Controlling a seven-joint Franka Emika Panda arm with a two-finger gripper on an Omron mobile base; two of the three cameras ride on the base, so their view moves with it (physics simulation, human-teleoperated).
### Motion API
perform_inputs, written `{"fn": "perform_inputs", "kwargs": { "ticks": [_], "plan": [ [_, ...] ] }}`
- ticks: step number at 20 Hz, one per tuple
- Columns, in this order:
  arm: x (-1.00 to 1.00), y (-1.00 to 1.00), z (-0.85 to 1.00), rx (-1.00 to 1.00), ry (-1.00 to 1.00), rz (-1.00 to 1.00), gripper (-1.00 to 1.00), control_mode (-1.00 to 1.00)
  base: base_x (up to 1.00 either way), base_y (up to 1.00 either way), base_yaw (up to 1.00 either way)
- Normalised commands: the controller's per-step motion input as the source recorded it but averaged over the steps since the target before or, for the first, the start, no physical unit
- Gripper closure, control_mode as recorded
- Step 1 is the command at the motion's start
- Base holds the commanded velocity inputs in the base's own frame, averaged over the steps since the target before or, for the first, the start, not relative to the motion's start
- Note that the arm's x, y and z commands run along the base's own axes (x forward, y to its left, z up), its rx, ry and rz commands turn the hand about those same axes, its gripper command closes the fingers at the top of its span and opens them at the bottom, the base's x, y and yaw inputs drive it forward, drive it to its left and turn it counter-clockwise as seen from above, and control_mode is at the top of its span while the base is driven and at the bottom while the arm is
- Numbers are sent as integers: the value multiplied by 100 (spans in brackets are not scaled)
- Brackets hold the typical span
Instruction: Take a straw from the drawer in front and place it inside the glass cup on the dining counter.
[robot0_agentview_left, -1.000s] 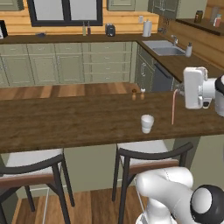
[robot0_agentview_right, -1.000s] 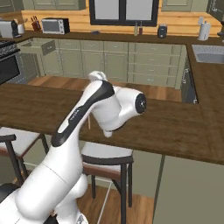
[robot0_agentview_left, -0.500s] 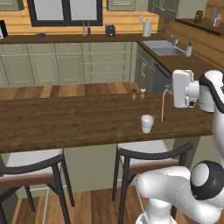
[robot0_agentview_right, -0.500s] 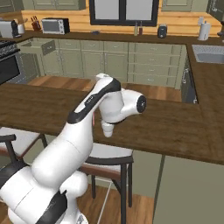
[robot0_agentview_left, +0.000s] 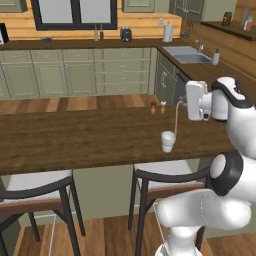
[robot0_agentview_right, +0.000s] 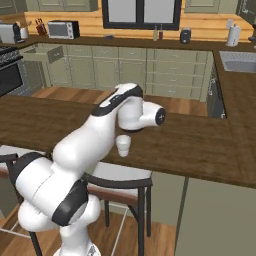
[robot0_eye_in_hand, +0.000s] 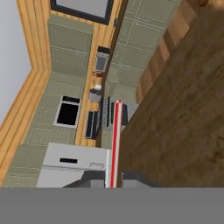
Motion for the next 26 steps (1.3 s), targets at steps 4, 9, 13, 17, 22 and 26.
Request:
{"fn": "perform_inputs", "kwargs": {
  "ticks": [4,9,13,17,22,26],
  "plan": [
    [49,-26,-34,0,0,0,100,-100,0,0,0],
    [36,-23,-35,0,0,0,100,-100,0,0,0],
    [32,-2,-29,0,0,0,100,-100,0,0,0],
    [46,0,-19,0,0,0,100,-100,0,0,0],
    [35,0,-18,0,1,0,100,-100,0,0,0],
    [1,0,-20,0,1,0,100,-100,0,0,0]
  ]
}}
